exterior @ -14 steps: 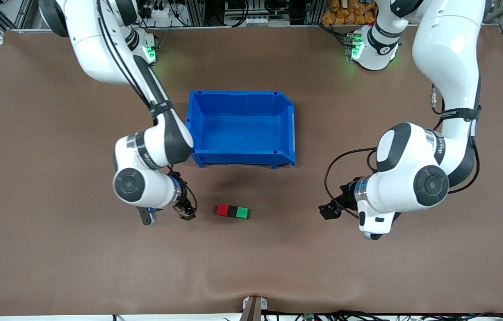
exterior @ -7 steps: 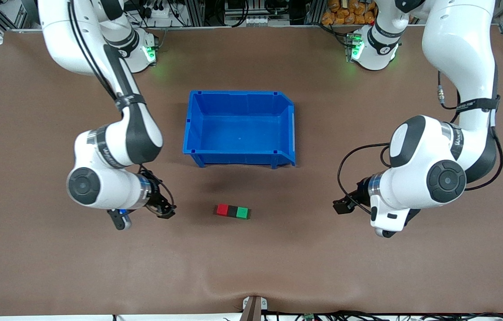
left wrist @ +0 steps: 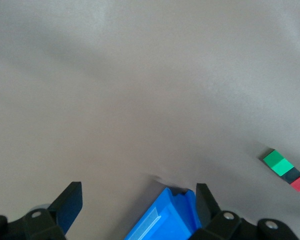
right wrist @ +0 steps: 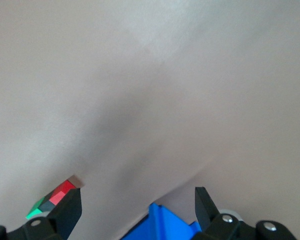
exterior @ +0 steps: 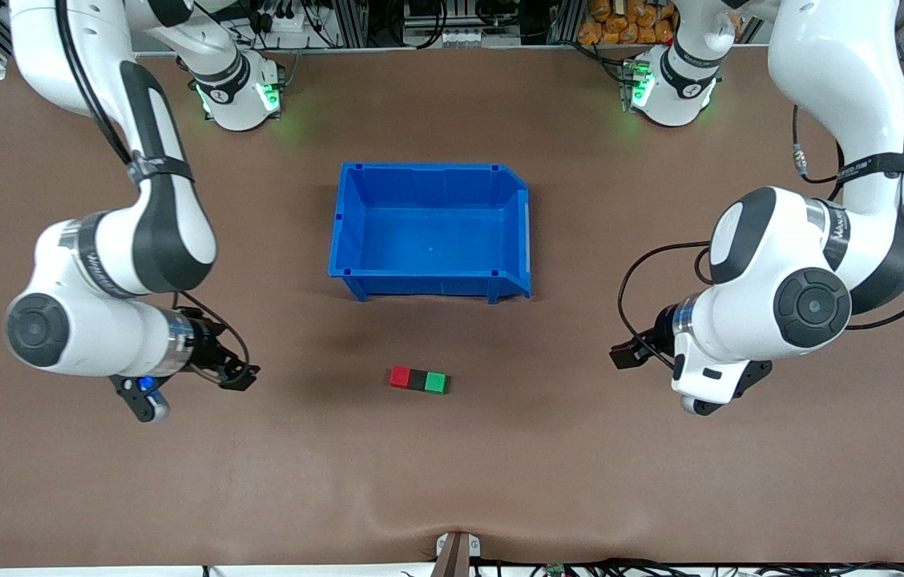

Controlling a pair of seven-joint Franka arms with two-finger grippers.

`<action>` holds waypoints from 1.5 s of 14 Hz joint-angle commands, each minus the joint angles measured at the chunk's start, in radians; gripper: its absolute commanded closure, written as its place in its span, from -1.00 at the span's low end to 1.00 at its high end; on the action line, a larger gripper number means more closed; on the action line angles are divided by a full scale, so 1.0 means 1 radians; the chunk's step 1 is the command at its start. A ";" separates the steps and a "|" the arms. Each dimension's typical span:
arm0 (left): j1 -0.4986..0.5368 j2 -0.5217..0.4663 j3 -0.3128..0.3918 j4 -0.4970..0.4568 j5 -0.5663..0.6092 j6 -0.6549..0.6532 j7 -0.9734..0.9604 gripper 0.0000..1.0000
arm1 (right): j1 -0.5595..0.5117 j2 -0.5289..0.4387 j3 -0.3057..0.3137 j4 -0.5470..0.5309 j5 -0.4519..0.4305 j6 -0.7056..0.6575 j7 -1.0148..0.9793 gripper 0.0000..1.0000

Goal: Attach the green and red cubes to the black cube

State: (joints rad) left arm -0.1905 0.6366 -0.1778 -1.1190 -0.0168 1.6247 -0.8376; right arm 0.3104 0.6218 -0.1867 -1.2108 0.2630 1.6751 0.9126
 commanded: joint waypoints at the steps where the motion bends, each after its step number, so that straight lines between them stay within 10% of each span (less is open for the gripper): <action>1: 0.009 -0.066 -0.003 -0.061 0.020 -0.023 0.022 -1.00 | -0.034 -0.039 0.018 -0.015 -0.039 -0.028 -0.095 -1.00; 21: 0.036 -0.173 -0.005 -0.065 0.020 -0.155 0.127 -1.00 | -0.232 -0.241 0.007 -0.024 -0.151 -0.207 -0.848 -1.00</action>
State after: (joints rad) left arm -0.1608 0.5075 -0.1780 -1.1507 -0.0141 1.4849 -0.7328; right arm 0.1063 0.4230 -0.1969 -1.2088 0.1293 1.4853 0.1036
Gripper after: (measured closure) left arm 0.000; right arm 0.000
